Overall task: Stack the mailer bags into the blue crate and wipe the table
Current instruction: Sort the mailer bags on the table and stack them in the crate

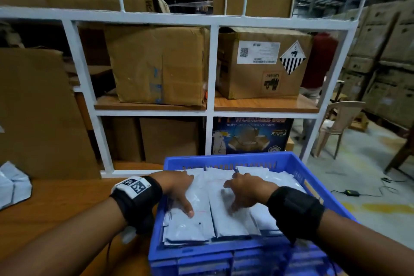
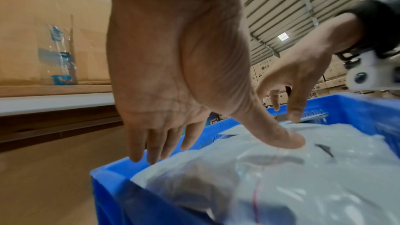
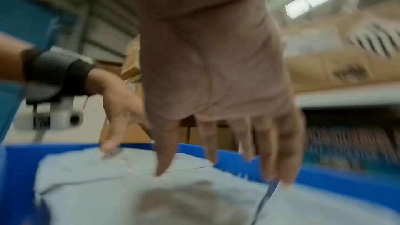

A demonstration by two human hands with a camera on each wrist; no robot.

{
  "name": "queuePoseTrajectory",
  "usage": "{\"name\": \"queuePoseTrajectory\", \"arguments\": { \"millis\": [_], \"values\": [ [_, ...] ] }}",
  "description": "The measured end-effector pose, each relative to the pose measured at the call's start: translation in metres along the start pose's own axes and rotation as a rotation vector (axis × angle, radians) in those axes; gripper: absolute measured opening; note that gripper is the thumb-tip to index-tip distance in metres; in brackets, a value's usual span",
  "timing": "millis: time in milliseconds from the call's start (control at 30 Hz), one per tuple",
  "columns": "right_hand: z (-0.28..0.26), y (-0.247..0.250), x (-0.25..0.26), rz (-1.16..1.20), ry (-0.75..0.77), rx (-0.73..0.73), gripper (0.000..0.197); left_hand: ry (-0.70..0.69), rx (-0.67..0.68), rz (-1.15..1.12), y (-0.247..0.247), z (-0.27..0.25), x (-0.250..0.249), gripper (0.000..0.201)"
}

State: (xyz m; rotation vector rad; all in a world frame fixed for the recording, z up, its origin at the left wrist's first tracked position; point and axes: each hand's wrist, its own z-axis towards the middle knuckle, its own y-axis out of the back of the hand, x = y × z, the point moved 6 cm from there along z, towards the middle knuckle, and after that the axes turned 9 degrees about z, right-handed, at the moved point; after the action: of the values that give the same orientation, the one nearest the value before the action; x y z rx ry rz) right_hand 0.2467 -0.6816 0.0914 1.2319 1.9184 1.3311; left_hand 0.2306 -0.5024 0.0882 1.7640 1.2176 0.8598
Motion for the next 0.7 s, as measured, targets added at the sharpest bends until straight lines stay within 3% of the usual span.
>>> {"name": "queuePoseTrajectory", "arguments": {
  "millis": [67,167,333,533,700],
  "values": [
    [0.011,0.003,0.007,-0.011,0.017,0.126,0.085,-0.004,0.015,-0.013,0.005,0.003,-0.001,0.092],
    [0.027,-0.004,0.018,-0.003,0.002,0.235,0.087,0.017,0.096,0.022,0.002,0.009,-0.003,0.119],
    [0.045,-0.026,0.027,-0.040,-0.037,0.287,0.112,0.029,0.111,0.201,-0.007,0.012,-0.019,0.130],
    [0.055,-0.007,0.030,0.074,-0.026,0.314,0.084,0.049,0.164,0.195,-0.007,0.021,-0.014,0.119],
    [0.064,-0.022,0.039,0.022,-0.043,0.291,0.076,0.038,0.109,0.255,-0.004,0.018,-0.021,0.122]
  ]
}}
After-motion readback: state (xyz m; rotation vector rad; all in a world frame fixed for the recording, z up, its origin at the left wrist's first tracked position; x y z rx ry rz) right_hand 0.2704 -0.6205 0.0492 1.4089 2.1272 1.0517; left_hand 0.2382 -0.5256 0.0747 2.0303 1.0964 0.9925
